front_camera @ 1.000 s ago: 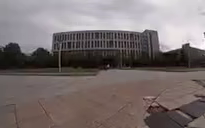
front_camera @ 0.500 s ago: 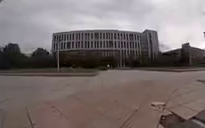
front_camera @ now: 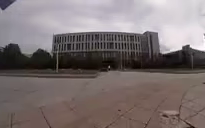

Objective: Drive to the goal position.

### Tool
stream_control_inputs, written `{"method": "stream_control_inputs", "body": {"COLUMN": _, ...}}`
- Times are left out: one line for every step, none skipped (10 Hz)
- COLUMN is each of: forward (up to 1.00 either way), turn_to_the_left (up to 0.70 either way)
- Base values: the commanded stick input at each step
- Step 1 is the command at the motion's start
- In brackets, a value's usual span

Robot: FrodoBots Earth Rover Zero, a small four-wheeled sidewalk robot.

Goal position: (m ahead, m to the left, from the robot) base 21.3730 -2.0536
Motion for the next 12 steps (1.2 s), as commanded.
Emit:
{"method": "stream_control_inputs", "body": {"forward": 0.70, "turn_to_the_left": -0.32}}
{"method": "stream_control_inputs", "body": {"forward": 0.70, "turn_to_the_left": -0.32}}
{"method": "stream_control_inputs", "body": {"forward": 0.70, "turn_to_the_left": -0.32}}
{"method": "stream_control_inputs", "body": {"forward": 0.70, "turn_to_the_left": -0.21}}
{"method": "stream_control_inputs", "body": {"forward": 0.70, "turn_to_the_left": 0.00}}
{"method": "stream_control_inputs", "body": {"forward": 0.70, "turn_to_the_left": 0.00}}
{"method": "stream_control_inputs", "body": {"forward": 0.70, "turn_to_the_left": 0.00}}
{"method": "stream_control_inputs", "body": {"forward": 0.70, "turn_to_the_left": 0.00}}
{"method": "stream_control_inputs", "body": {"forward": 0.70, "turn_to_the_left": 0.00}}
{"method": "stream_control_inputs", "body": {"forward": 0.70, "turn_to_the_left": 0.00}}
{"method": "stream_control_inputs", "body": {"forward": 0.70, "turn_to_the_left": 0.00}}
{"method": "stream_control_inputs", "body": {"forward": 0.70, "turn_to_the_left": 0.00}}
